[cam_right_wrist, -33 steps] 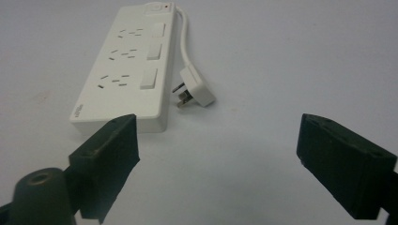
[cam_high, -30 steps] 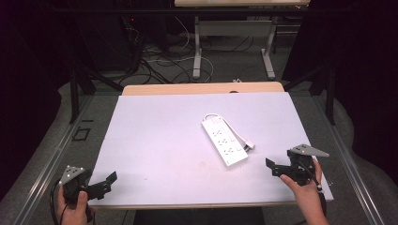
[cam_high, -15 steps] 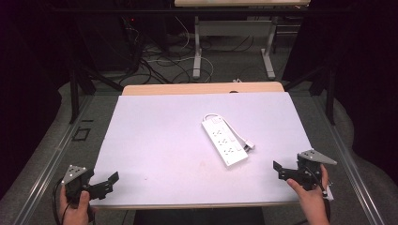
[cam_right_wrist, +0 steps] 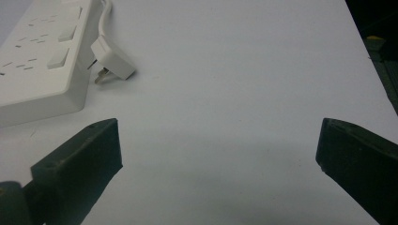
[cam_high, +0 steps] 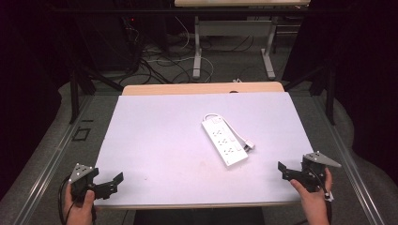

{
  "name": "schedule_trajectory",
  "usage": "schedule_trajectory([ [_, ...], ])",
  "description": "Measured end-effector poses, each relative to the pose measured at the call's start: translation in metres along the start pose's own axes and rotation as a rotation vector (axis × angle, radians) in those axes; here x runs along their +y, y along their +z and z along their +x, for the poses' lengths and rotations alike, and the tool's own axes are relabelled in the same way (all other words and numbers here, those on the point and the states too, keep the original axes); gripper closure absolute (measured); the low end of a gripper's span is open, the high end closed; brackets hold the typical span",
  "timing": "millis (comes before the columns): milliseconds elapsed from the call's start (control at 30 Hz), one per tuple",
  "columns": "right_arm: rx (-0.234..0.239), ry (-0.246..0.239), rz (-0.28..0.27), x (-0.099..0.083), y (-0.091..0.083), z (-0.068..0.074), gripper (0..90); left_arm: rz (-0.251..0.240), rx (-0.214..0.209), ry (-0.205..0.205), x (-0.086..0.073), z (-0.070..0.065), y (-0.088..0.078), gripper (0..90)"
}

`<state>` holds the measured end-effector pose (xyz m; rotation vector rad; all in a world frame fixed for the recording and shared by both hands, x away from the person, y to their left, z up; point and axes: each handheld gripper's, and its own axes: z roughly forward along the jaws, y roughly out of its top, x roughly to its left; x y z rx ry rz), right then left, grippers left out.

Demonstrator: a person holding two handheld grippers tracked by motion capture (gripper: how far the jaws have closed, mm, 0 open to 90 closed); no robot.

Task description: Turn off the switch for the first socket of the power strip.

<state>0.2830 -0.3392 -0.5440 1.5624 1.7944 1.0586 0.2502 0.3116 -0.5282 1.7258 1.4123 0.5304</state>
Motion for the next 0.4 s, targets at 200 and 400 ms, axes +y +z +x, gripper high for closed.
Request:
schedule_trajectory([
  [200, -0.009, 0.029, -0.014, -0.0029, 0.0028, -0.0019, 4.0, 0.019, -0.003, 0.006, -0.0008, -0.0016, 0.0032, 0.0],
  [400, -0.021, 0.036, 0.003, -0.0025, 0.0006, -0.0037, 2.5, 0.015, -0.002, -0.011, -0.0006, -0.0005, 0.0027, 0.0],
])
